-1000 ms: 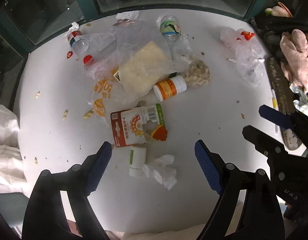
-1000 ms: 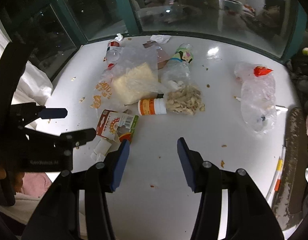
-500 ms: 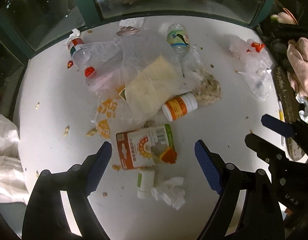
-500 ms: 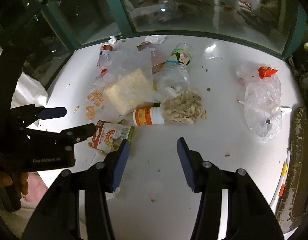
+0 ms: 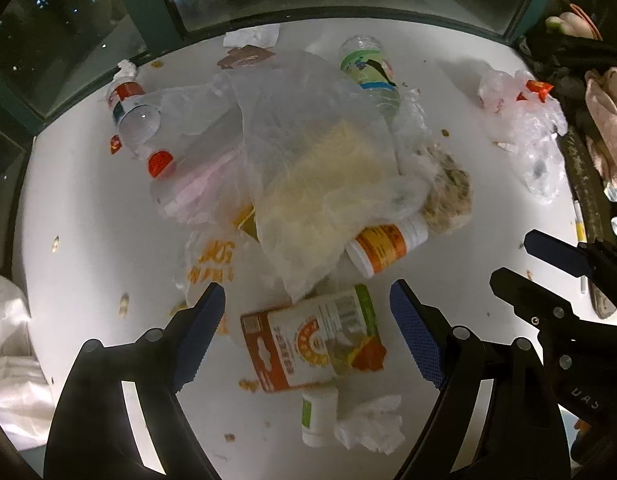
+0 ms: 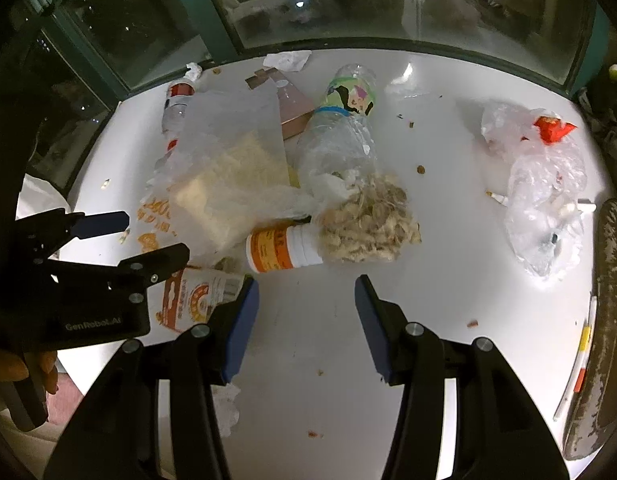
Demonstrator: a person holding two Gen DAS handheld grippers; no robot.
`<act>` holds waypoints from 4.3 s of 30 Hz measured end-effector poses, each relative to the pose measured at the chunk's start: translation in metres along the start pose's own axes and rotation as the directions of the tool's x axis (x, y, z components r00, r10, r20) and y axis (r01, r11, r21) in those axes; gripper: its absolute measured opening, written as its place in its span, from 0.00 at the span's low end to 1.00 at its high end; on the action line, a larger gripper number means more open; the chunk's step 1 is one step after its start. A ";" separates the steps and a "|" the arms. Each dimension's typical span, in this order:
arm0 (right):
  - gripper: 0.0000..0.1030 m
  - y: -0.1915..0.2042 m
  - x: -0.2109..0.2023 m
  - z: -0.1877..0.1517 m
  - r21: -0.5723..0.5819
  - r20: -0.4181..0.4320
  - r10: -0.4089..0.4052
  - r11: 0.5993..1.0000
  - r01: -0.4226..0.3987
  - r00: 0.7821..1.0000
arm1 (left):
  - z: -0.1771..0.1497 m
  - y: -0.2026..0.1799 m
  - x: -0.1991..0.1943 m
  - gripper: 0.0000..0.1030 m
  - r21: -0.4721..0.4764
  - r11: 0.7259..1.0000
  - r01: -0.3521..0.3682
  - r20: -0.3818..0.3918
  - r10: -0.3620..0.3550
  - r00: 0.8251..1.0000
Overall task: Collect trash
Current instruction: 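Lower both grippers onto the large clear plastic bag of food scraps, then grasp the clear plastic bag with the left gripper while the right gripper grasps it too, then lift the clear plastic bag with both grippers and carry it to the bin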
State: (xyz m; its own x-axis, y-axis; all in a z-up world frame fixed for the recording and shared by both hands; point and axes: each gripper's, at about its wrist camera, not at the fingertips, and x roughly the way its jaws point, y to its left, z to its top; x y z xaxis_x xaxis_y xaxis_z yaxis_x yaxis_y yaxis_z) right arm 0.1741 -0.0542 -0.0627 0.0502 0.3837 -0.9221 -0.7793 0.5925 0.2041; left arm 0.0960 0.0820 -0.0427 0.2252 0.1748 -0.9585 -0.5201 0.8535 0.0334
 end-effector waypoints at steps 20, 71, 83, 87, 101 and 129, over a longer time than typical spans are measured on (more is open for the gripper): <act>0.47 -0.031 0.062 0.043 -0.004 -0.055 -0.038 0.999 0.038 0.998 | 0.062 0.003 0.071 0.79 0.014 1.000 0.012 -0.047 -0.011 0.999; 0.10 -0.024 -0.024 0.009 0.062 0.039 0.014 0.998 -0.016 0.999 | 0.025 -0.032 -0.022 0.02 0.104 0.980 0.171 0.074 -0.179 0.981; 0.10 -0.025 -0.084 -0.046 0.128 0.117 -0.043 0.991 0.028 0.992 | -0.019 -0.080 -0.066 0.02 0.251 0.945 0.211 0.089 -0.240 0.967; 0.10 -0.031 -0.097 -0.062 0.148 0.131 -0.058 0.988 0.039 0.990 | -0.030 -0.095 -0.077 0.02 0.282 0.935 0.216 0.099 -0.252 0.963; 0.10 -0.056 -0.118 -0.098 0.156 0.132 -0.060 0.987 0.039 0.989 | -0.061 -0.140 -0.092 0.02 0.294 0.930 0.220 0.097 -0.258 0.961; 0.10 0.028 -0.147 -0.192 0.469 0.172 -0.291 0.864 0.182 0.941 | -0.128 -0.130 -0.123 0.02 0.628 0.715 0.307 0.033 -0.419 0.907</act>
State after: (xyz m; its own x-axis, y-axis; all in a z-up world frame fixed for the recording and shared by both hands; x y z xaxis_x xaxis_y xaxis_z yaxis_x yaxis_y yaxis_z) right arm 0.0256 -0.2301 0.0156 0.3818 0.3103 -0.8706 -0.3712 0.9141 0.1631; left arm 0.0307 -0.1133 0.0351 0.4498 -0.1830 -0.8742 0.2147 0.9722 -0.0930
